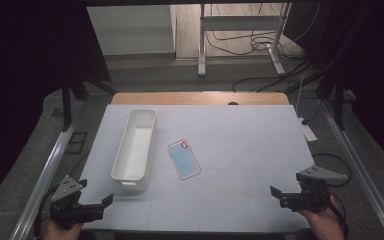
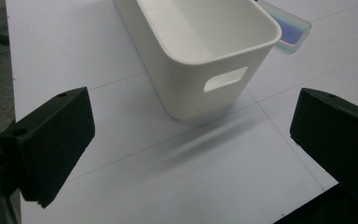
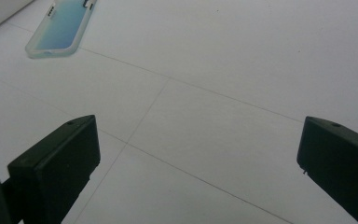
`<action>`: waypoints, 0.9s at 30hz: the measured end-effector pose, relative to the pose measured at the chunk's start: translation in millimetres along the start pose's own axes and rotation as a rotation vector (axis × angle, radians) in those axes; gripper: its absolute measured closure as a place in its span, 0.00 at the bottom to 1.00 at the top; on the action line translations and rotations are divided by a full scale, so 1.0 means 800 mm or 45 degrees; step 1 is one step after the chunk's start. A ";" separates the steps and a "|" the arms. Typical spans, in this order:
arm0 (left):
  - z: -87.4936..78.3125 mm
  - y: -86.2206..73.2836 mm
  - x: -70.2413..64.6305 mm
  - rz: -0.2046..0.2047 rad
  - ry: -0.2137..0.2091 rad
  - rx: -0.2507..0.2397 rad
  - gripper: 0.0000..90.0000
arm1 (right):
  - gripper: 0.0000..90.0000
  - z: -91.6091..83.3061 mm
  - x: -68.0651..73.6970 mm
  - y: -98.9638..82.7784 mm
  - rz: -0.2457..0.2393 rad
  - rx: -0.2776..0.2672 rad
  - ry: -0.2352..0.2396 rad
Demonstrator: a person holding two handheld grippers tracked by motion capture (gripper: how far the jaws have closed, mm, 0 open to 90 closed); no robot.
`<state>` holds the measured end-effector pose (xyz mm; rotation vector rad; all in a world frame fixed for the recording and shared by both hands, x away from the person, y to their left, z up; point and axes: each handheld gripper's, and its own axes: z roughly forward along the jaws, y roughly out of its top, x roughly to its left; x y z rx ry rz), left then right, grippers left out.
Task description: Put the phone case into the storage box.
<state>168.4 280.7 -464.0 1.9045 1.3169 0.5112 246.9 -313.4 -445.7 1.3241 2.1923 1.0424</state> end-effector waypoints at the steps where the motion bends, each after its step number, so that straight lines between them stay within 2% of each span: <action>1: 0.000 0.000 0.000 0.003 -0.002 0.000 0.01 | 0.00 0.000 0.000 0.000 -0.002 0.003 0.000; 5: 0.000 0.000 -0.001 0.020 -0.005 0.005 0.01 | 0.00 0.001 0.001 0.000 -0.010 0.010 -0.001; 15: -0.001 -0.001 0.002 -0.004 -0.029 -0.009 0.01 | 0.00 0.003 0.003 0.001 -0.031 0.034 -0.005; 19: -0.001 -0.001 0.002 0.006 -0.031 -0.008 0.01 | 0.00 0.003 0.004 0.002 -0.038 0.034 -0.006; 27: -0.001 -0.001 0.001 0.010 -0.030 -0.007 0.01 | 0.00 0.006 0.010 0.003 -0.094 0.058 -0.002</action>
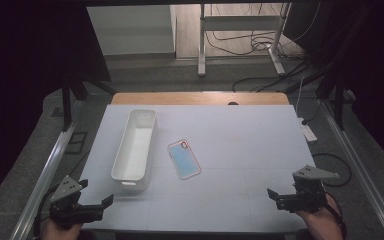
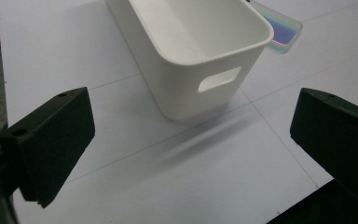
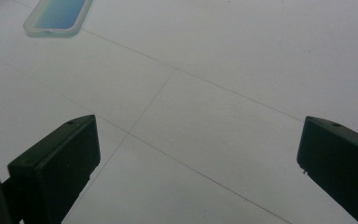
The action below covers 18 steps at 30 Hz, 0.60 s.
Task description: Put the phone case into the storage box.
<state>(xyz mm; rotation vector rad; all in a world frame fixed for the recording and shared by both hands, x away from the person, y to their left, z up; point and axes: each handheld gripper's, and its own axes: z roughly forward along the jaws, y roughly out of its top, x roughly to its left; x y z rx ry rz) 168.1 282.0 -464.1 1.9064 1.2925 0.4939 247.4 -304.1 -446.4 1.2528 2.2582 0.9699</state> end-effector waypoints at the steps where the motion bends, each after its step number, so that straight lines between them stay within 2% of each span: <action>1: 0.000 0.000 0.000 0.000 -0.001 -0.001 0.01 | 0.00 0.000 0.001 0.000 -0.014 0.001 0.003; 6: 0.000 0.000 -0.001 0.005 0.000 0.002 0.01 | 0.00 0.001 0.002 0.002 -0.011 0.003 0.028; 13: 0.000 0.000 0.000 0.000 0.001 -0.009 0.01 | 0.00 0.006 0.004 0.013 -0.052 0.017 0.063; 18: -0.001 -0.001 0.001 -0.014 -0.007 -0.025 0.01 | 0.00 0.009 0.005 0.022 -0.059 -0.016 0.108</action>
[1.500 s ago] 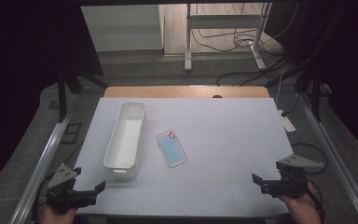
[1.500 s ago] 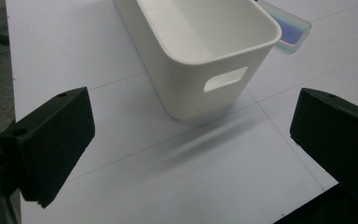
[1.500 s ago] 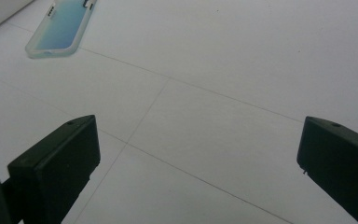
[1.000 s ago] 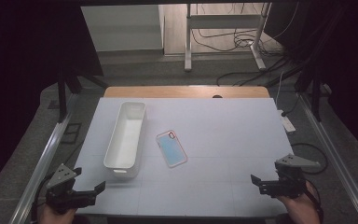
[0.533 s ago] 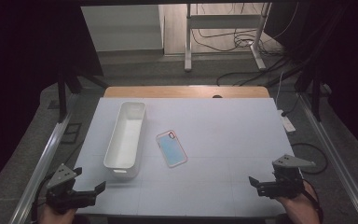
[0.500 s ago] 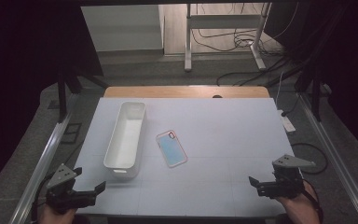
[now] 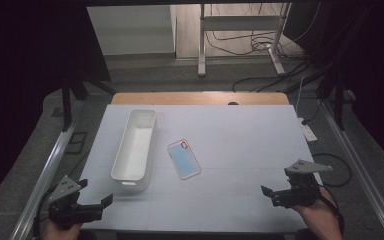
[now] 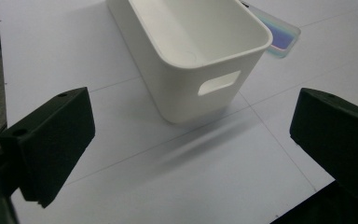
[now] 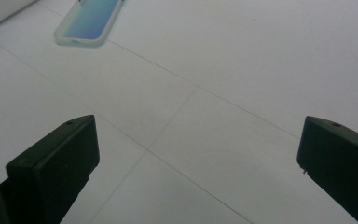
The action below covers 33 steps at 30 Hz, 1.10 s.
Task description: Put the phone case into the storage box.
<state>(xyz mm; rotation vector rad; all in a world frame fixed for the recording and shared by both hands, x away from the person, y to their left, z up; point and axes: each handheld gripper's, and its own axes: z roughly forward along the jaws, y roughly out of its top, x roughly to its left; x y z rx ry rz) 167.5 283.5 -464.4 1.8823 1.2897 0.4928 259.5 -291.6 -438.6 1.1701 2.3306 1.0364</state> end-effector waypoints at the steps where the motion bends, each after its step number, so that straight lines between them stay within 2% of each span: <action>1: 0.000 0.000 0.000 0.000 -0.001 0.001 0.01 | 0.00 0.001 0.000 0.002 0.006 0.002 0.012; 4: 0.001 0.000 -0.001 0.006 -0.002 0.007 0.01 | 0.00 0.004 0.000 0.008 0.008 0.006 0.027; 10: 0.002 0.001 -0.002 0.024 0.006 0.021 0.01 | 0.00 0.009 0.004 0.021 -0.035 -0.015 0.032; 14: 0.002 0.001 -0.003 0.030 0.007 0.026 0.01 | 0.00 0.013 0.006 0.030 -0.041 0.003 0.054; 25: 0.003 0.002 -0.004 0.043 0.007 0.032 0.01 | 0.00 0.035 0.015 0.055 -0.113 0.018 0.098; 29: 0.003 0.002 -0.004 0.041 0.003 0.031 0.01 | 0.00 0.043 0.019 0.063 -0.086 0.024 0.138; 30: 0.002 0.001 -0.003 0.041 -0.001 0.026 0.01 | 0.00 0.050 0.023 0.069 -0.058 0.013 0.168; 33: 0.002 0.001 -0.003 0.042 -0.005 0.022 0.01 | 0.00 0.055 0.027 0.074 -0.063 0.011 0.180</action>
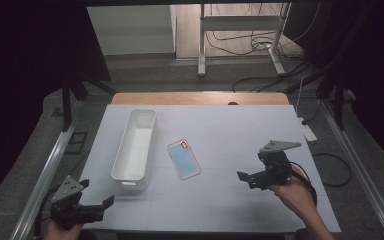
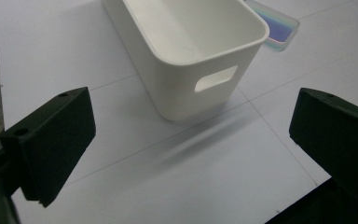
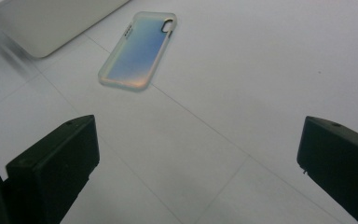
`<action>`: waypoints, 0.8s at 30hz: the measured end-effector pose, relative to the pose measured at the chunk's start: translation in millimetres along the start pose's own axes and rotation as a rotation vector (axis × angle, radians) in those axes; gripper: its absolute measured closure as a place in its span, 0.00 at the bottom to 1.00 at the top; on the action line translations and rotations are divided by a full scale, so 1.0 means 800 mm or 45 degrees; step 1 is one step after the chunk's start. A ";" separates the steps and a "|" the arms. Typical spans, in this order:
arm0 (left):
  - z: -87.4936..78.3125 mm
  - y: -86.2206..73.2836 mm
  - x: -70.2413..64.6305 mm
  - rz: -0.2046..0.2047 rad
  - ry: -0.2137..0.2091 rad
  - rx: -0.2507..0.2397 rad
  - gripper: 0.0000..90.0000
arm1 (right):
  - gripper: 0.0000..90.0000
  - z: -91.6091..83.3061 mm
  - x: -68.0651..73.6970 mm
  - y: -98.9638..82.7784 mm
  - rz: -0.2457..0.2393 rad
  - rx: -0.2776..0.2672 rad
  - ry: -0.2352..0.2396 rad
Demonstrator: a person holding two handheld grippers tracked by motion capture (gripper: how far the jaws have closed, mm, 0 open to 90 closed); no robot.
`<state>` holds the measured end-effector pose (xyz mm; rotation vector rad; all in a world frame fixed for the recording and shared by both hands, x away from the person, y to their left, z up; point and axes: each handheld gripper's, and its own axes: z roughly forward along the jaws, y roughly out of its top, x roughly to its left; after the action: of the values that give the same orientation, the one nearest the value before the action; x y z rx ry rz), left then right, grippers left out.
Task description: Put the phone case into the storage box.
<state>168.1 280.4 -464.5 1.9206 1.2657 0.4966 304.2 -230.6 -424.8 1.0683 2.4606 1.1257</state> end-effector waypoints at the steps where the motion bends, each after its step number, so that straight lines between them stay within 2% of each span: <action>1: 0.000 0.000 0.000 0.001 -0.002 0.000 0.01 | 0.00 0.003 0.001 0.002 -0.009 0.003 -0.001; 9: 0.000 0.000 0.001 0.000 -0.019 -0.001 0.01 | 0.00 0.024 0.009 0.019 -0.086 0.020 -0.010; 18: 0.000 0.000 0.002 -0.002 -0.029 -0.001 0.01 | 0.00 0.047 0.017 0.032 -0.115 0.074 0.015; 24: 0.000 0.000 0.003 -0.009 -0.036 0.002 0.01 | 0.00 0.062 0.020 0.040 -0.118 0.082 0.035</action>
<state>168.9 282.3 -464.8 1.9171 1.2545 0.4637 333.2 -177.3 -433.3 0.9509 2.5552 1.0468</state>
